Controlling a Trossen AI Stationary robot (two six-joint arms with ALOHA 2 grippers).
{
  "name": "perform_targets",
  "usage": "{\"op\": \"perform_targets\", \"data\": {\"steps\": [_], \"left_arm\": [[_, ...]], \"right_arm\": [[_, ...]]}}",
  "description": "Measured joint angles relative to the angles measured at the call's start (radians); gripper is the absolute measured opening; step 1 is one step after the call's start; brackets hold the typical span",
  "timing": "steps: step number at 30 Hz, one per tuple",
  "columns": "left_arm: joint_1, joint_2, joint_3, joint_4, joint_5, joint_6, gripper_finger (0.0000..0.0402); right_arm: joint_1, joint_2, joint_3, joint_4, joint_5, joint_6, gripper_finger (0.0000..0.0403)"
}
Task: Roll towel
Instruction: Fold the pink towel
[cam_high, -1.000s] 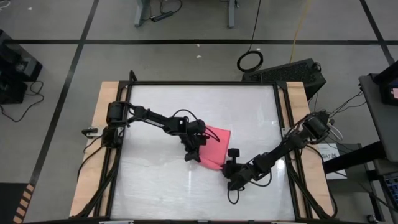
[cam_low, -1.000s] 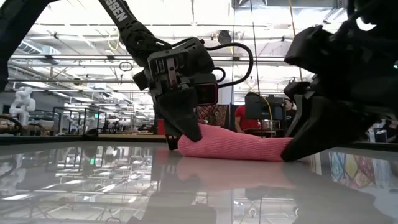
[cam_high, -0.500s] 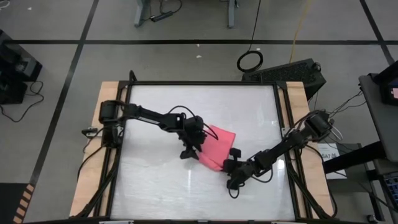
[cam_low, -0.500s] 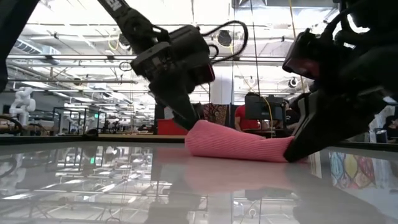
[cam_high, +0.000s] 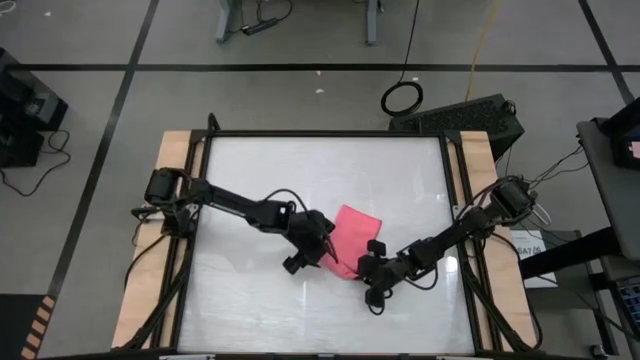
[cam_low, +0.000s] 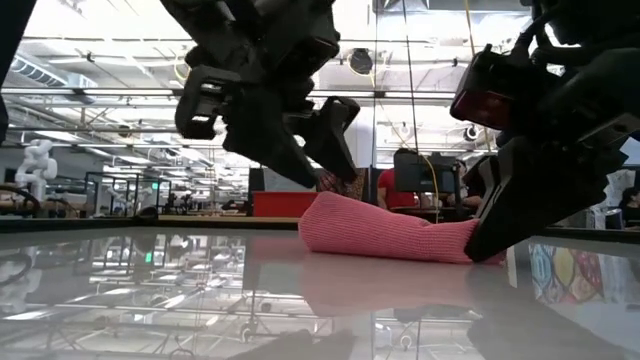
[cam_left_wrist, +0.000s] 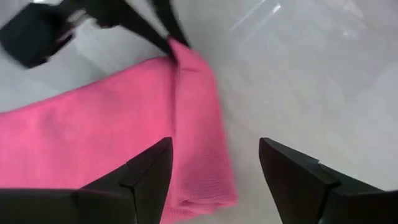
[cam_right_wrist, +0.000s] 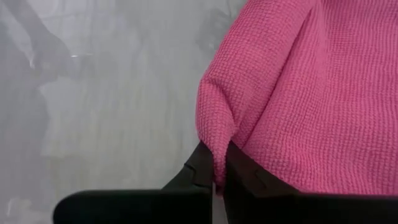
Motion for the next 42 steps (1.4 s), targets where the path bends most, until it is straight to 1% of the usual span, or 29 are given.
{"op": "perform_targets", "data": {"steps": [4,10,17,20,22,24,31,33,34,38,42], "left_arm": [[-0.015,0.002,-0.011,0.008,-0.041,0.020,0.0244],[-0.001,0.015,-0.058,0.022,-0.043,0.069,0.0244],[0.001,0.069,-0.073,0.029,-0.036,0.068,0.0244],[0.002,0.079,-0.073,0.045,-0.024,0.050,0.0234],[0.007,0.082,-0.073,0.057,-0.017,0.033,0.0215],[0.011,0.084,-0.073,0.066,-0.010,0.008,0.0188],[0.023,0.086,-0.073,0.081,0.004,-0.046,0.0051],[0.022,0.086,-0.073,0.082,0.007,-0.070,0.0018],[0.024,0.086,-0.073,0.084,0.018,-0.088,0.0012],[0.030,0.086,-0.073,0.099,0.052,-0.177,0.0011],[0.040,0.086,-0.073,0.098,0.127,-0.236,0.0006]], "right_arm": [[-0.010,0.000,0.000,0.004,-0.021,0.000,0.0002],[-0.010,0.000,0.000,0.005,-0.019,0.000,0.0002],[-0.010,0.000,0.000,0.005,-0.016,0.023,0.0002],[-0.010,0.001,0.000,0.007,-0.012,0.028,0.0002],[-0.010,0.001,0.000,0.009,-0.011,0.030,0.0002],[-0.010,0.001,-0.001,0.011,-0.011,0.034,0.0003],[-0.010,0.001,-0.001,0.015,-0.010,0.038,0.0010],[-0.010,0.001,-0.001,0.015,-0.010,0.038,0.0010],[-0.010,0.001,-0.001,0.015,-0.010,0.038,0.0010],[-0.010,0.000,-0.001,0.015,-0.010,0.037,0.0011],[-0.010,-0.010,-0.001,0.009,-0.011,0.032,0.0024]]}}
